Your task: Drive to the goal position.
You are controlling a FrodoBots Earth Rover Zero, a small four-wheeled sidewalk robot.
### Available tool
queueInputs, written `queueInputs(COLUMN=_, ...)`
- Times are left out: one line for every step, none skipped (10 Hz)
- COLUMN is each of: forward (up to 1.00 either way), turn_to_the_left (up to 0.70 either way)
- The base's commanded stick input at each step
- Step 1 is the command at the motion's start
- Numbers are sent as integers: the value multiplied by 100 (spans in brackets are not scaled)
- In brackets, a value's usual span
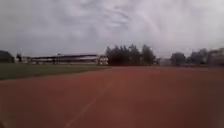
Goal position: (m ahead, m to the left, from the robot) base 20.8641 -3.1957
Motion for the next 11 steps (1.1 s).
queueInputs(forward=50, turn_to_the_left=0)
queueInputs(forward=50, turn_to_the_left=0)
queueInputs(forward=50, turn_to_the_left=0)
queueInputs(forward=50, turn_to_the_left=0)
queueInputs(forward=50, turn_to_the_left=0)
queueInputs(forward=50, turn_to_the_left=0)
queueInputs(forward=50, turn_to_the_left=0)
queueInputs(forward=50, turn_to_the_left=0)
queueInputs(forward=50, turn_to_the_left=0)
queueInputs(forward=50, turn_to_the_left=-5)
queueInputs(forward=50, turn_to_the_left=-12)
